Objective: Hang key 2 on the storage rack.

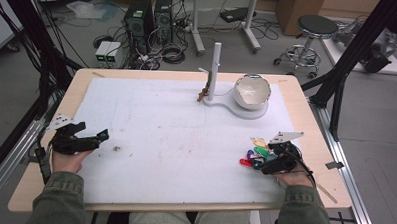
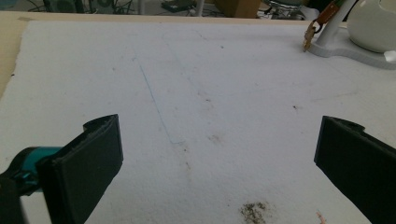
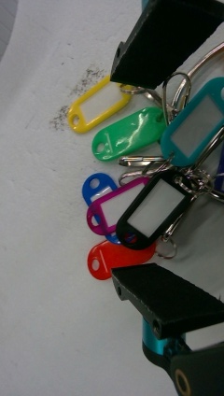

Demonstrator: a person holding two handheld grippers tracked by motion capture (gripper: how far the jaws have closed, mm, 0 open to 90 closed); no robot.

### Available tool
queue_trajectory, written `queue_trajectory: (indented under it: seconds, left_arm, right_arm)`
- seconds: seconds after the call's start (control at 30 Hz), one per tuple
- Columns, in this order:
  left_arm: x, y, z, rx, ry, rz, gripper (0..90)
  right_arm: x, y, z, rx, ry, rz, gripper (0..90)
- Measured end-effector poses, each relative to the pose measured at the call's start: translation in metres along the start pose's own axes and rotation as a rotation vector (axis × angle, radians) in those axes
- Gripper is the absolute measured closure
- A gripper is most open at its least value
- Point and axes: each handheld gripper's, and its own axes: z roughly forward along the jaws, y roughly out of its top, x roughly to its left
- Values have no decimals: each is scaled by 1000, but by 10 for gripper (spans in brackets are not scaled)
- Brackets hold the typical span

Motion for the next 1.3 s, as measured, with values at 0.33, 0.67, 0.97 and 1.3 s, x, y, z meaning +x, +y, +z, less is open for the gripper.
queue_trajectory:
  seconds: [0.33,0.67,0.97,1.3]
  left_arm:
    - [-1,0,0,-4,-7,-13,17]
    - [0,0,0,-4,-4,-12,17]
    - [1,0,1,-8,-4,-14,17]
    - [0,0,1,-15,-11,-22,17]
  right_arm:
    - [5,1,3,65,52,-45,266]
    - [13,11,0,92,67,-65,770]
    - [11,15,0,50,25,16,829]
    - [6,18,-13,-73,21,124,836]
